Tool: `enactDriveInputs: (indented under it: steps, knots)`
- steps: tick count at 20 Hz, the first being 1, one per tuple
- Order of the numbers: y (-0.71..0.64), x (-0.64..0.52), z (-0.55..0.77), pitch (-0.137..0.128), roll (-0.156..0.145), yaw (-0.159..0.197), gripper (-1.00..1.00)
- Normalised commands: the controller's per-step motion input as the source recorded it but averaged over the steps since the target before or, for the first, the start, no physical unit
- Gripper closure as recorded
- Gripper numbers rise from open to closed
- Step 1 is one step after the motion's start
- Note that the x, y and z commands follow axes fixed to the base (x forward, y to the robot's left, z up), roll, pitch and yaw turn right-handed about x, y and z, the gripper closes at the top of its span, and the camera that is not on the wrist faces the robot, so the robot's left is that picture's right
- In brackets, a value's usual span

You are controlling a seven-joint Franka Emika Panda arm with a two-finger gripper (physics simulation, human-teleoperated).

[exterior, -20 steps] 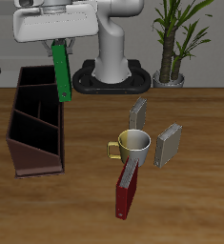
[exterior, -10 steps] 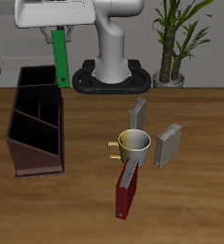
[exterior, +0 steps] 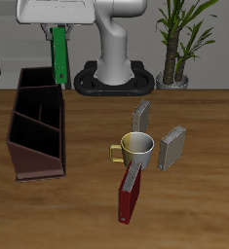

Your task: Place the green book into the right desk caddy's right compartment

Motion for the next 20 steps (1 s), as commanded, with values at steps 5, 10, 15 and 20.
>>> enactDriveInputs:
  steps: [5, 10, 15, 20]
  knots:
    - [-0.02, -0.19, -0.08, -0.01, -0.006, 0.013, 1.0]
    - [0.0, -0.29, -0.08, -0.026, -0.013, 0.009, 1.0]
    - [-0.04, -0.2, -0.04, -0.002, -0.035, -0.01, 1.0]
    - [0.03, -0.24, -0.11, 0.011, 0.004, 0.005, 1.0]
